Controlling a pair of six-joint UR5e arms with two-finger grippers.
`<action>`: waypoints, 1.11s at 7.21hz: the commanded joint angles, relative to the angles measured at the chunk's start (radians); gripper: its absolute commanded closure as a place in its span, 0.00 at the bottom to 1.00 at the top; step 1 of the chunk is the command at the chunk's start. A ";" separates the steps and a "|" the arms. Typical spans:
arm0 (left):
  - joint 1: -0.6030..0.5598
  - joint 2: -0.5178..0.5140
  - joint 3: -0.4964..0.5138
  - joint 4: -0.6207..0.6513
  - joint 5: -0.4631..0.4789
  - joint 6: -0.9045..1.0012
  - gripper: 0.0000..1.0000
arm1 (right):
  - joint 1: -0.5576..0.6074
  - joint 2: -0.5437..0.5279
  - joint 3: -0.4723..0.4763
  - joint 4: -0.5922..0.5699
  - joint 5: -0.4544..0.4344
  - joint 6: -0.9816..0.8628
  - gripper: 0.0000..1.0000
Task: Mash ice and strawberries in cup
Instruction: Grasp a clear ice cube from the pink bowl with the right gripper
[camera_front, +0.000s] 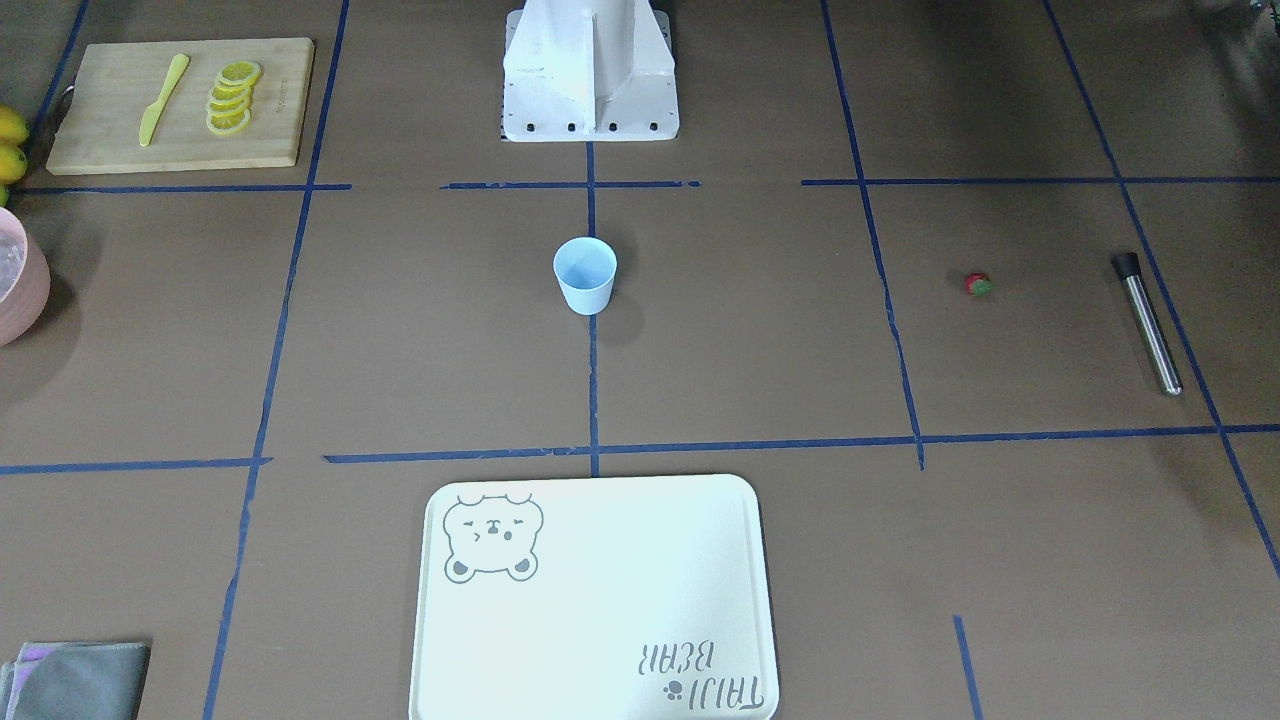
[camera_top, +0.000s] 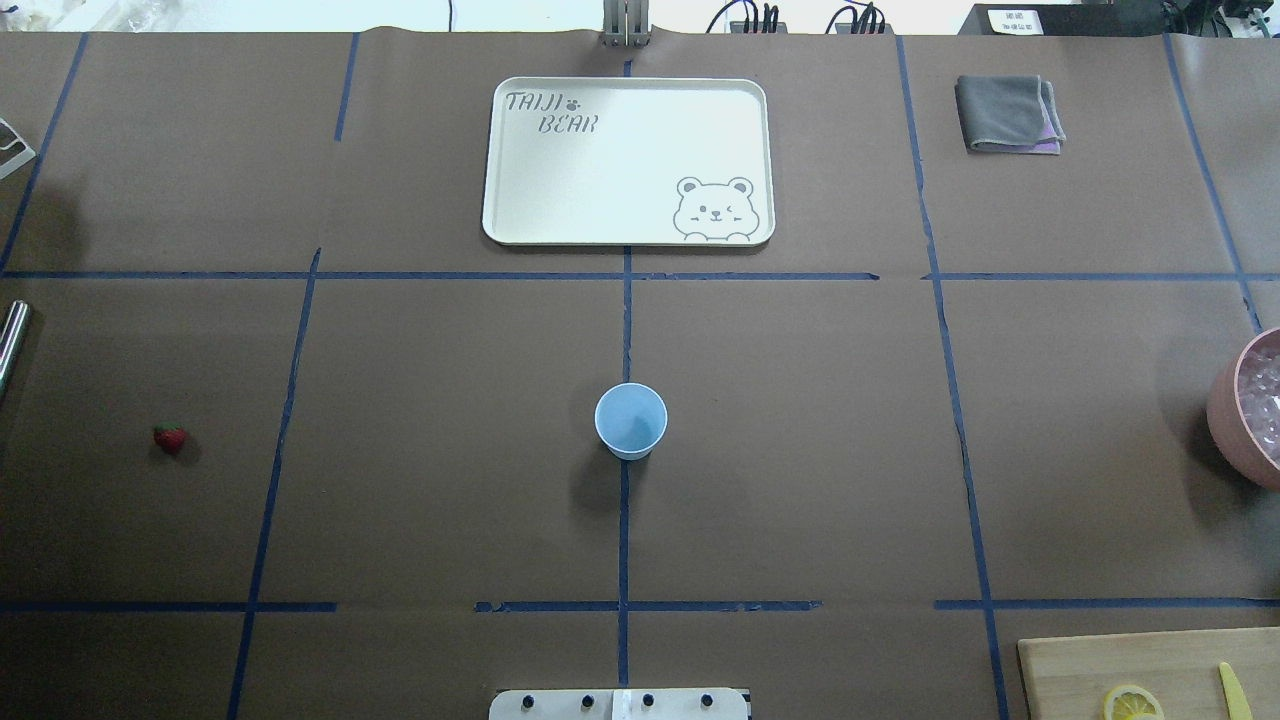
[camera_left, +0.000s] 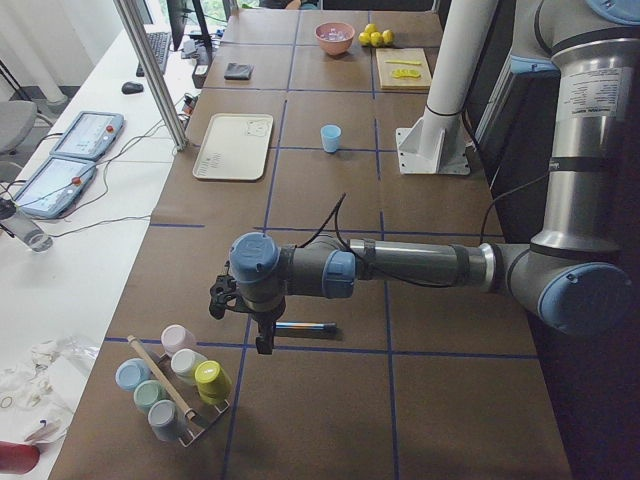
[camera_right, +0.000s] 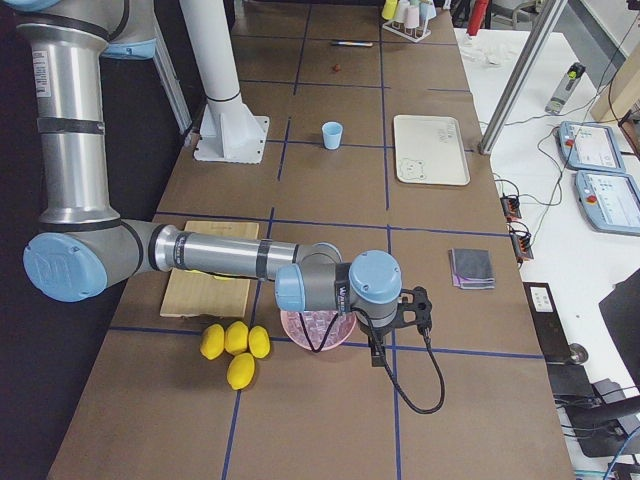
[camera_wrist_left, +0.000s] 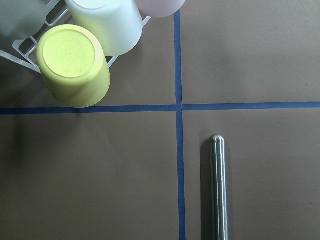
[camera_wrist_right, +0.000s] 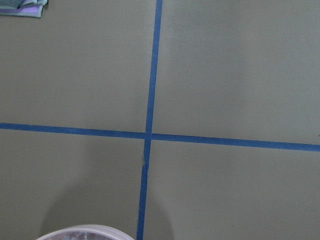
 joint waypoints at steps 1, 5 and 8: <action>0.000 -0.002 0.000 0.000 0.000 0.000 0.00 | -0.002 0.002 -0.001 -0.003 0.001 0.001 0.00; 0.000 -0.005 0.000 -0.003 0.000 0.002 0.00 | -0.002 0.002 0.001 -0.003 0.002 0.004 0.00; 0.000 -0.005 -0.001 -0.006 -0.002 0.002 0.00 | -0.003 -0.018 0.004 0.015 0.010 0.018 0.01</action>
